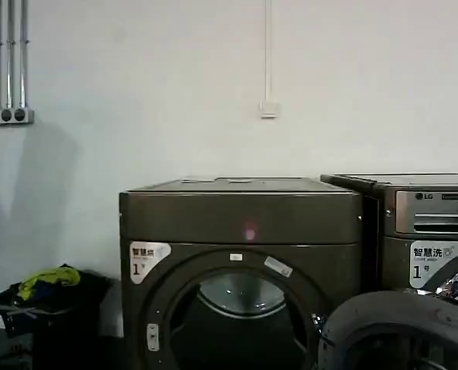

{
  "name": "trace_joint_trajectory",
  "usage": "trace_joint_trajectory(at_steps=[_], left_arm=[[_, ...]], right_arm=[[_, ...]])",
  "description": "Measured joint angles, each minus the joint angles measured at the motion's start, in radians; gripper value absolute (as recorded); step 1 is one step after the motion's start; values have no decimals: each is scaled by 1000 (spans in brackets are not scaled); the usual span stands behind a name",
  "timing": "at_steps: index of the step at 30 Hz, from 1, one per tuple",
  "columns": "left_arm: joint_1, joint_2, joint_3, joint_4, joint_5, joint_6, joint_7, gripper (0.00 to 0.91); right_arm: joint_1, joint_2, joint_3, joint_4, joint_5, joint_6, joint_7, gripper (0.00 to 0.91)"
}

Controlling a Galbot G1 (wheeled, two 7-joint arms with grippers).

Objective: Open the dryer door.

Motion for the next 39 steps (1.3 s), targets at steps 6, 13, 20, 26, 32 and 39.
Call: trace_joint_trajectory(at_steps=[6, 13, 20, 26, 32, 39], left_arm=[[21, 45, -15, -40, -4, 17, -8, 907], [60, 157, -59, -154, -22, 58, -30, 907], [139, 314, -141, -329, -39, 161, -96, 907], [241, 459, -267, -461, -107, 285, -114, 907], [361, 578, -414, -558, -79, 265, -163, 907], [536, 669, -615, -619, 22, 299, -250, 907]], right_arm=[[-3, -4, -7, 0, -1, 0, -3, 907], [2, -6, -15, 0, -9, 0, -5, 907], [13, -7, -28, 5, -16, 1, -7, 907], [27, -6, -48, 19, -28, 3, -8, 907], [30, -13, -55, 19, -29, 3, -11, 907], [27, -27, -44, -13, -47, 13, -19, 907]])
